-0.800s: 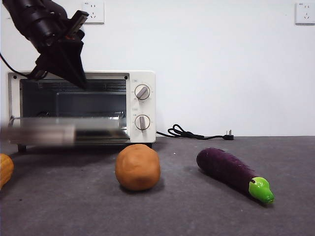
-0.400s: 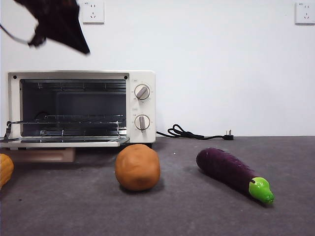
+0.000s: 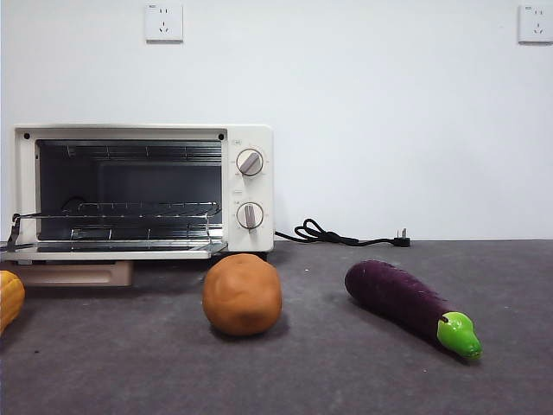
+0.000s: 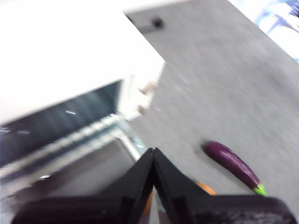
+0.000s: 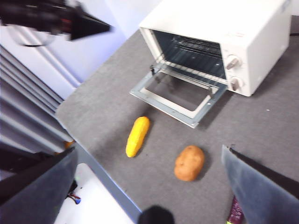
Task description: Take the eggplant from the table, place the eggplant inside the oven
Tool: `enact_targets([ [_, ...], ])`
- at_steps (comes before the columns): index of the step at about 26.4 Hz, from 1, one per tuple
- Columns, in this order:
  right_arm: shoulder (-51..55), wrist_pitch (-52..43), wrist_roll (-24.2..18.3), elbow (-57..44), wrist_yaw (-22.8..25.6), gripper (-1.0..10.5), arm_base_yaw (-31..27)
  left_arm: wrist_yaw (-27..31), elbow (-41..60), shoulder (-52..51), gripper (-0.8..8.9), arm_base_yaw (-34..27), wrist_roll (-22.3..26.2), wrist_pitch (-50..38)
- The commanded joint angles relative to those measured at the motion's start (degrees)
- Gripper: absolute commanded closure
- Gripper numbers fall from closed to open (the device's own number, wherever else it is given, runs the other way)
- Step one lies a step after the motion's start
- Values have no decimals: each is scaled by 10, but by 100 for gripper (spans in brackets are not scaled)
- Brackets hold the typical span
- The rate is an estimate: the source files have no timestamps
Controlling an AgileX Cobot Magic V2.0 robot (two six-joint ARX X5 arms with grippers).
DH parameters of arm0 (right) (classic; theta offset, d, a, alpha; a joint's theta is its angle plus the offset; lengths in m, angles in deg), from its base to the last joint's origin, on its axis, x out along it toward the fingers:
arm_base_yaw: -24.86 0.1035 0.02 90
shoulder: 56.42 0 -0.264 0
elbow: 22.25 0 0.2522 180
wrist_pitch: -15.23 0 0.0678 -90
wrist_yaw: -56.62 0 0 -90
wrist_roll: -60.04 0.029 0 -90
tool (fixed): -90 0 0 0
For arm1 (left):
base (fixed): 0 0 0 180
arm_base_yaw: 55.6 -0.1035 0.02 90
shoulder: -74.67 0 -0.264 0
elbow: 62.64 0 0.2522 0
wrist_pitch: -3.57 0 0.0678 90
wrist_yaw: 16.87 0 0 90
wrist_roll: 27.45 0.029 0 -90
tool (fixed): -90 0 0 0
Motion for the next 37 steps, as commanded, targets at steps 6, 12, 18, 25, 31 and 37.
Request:
enact_targets([
  [6, -18, 11, -4, 2, 31, 381, 9, 8, 4, -112, 819, -62, -23, 6],
  [12, -47, 26, -7, 2, 89, 381, 42, 86, 4, -181, 819, -67, -23, 39],
  [18, -89, 34, -9, 2, 140, 381, 72, 99, 4, -219, 819, -67, -26, 58],
  [25, -151, 47, -8, 0, 194, 383, 96, 94, 4, -232, 819, -66, -30, 68],
  [31, -197, 48, -7, -30, 216, 383, 105, 94, 4, -232, 819, -65, -30, 75],
  [37, -214, -26, 0, -191, 229, 384, 105, 75, 4, -232, 819, -65, -30, 76],
])
